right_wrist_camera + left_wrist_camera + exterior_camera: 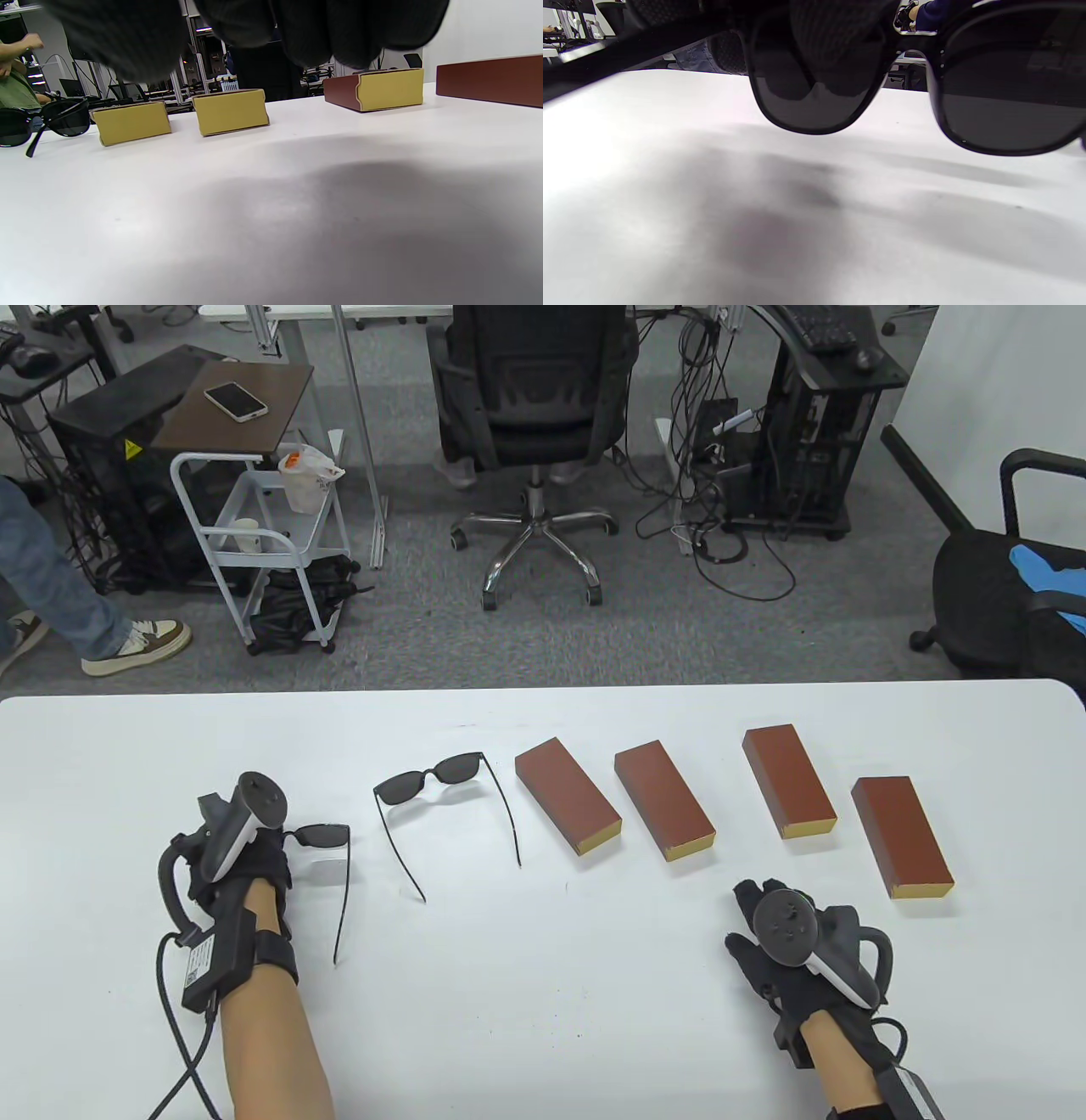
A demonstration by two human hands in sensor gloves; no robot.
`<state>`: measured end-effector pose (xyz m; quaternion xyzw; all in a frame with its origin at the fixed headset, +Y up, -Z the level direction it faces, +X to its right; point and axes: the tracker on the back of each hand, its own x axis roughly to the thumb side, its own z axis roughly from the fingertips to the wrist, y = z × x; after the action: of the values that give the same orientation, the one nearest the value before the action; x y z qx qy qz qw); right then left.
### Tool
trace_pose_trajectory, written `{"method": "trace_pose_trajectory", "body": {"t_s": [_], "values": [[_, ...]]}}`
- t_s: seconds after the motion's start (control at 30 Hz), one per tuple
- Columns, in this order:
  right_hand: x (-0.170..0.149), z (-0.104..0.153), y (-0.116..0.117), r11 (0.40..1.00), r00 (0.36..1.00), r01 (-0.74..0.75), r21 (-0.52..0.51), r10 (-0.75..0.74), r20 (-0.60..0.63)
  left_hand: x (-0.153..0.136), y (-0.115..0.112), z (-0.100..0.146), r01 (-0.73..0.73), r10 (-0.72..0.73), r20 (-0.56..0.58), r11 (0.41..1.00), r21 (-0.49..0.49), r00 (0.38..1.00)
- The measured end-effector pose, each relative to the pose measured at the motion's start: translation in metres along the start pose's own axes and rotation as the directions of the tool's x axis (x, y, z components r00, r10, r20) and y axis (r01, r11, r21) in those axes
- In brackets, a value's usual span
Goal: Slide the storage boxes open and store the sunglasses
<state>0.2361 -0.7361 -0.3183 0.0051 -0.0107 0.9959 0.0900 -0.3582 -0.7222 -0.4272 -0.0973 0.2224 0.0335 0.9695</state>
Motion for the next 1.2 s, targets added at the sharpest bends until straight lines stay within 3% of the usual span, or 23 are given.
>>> {"method": "trace_pose_trajectory", "body": {"t_s": [0.27, 0.5, 0.63, 0.9, 1.07, 1.2], "values": [[0.012, 0.002, -0.003, 1.0, 0.997, 0.02, -0.018, -0.019, 0.076, 0.015, 0.023, 0.053, 0.003, -0.012, 0.217, 0.999, 0.043, 0.976], [0.031, 0.005, -0.006, 0.998, 0.983, 0.048, -0.033, -0.041, 0.181, 0.068, 0.026, 0.106, -0.018, -0.007, 0.407, 0.998, 0.059, 0.913], [0.041, 0.008, -0.006, 0.997, 0.967, 0.07, -0.036, -0.059, 0.248, 0.11, 0.024, 0.136, -0.067, 0.03, 0.526, 0.996, 0.051, 0.85], [0.048, 0.012, -0.013, 0.977, 0.928, 0.208, -0.055, -0.18, 0.325, 0.194, 0.018, 0.196, -0.154, 0.045, 0.767, 0.986, 0.071, 0.64], [0.042, 0.012, -0.019, 0.931, 0.89, 0.362, -0.047, -0.33, 0.315, 0.224, 0.011, 0.22, -0.16, 0.065, 0.82, 0.987, 0.032, 0.568], [0.036, 0.011, -0.019, 0.88, 0.842, 0.474, -0.012, -0.449, 0.298, 0.232, 0.008, 0.229, -0.179, 0.096, 0.836, 0.984, 0.002, 0.54]]}}
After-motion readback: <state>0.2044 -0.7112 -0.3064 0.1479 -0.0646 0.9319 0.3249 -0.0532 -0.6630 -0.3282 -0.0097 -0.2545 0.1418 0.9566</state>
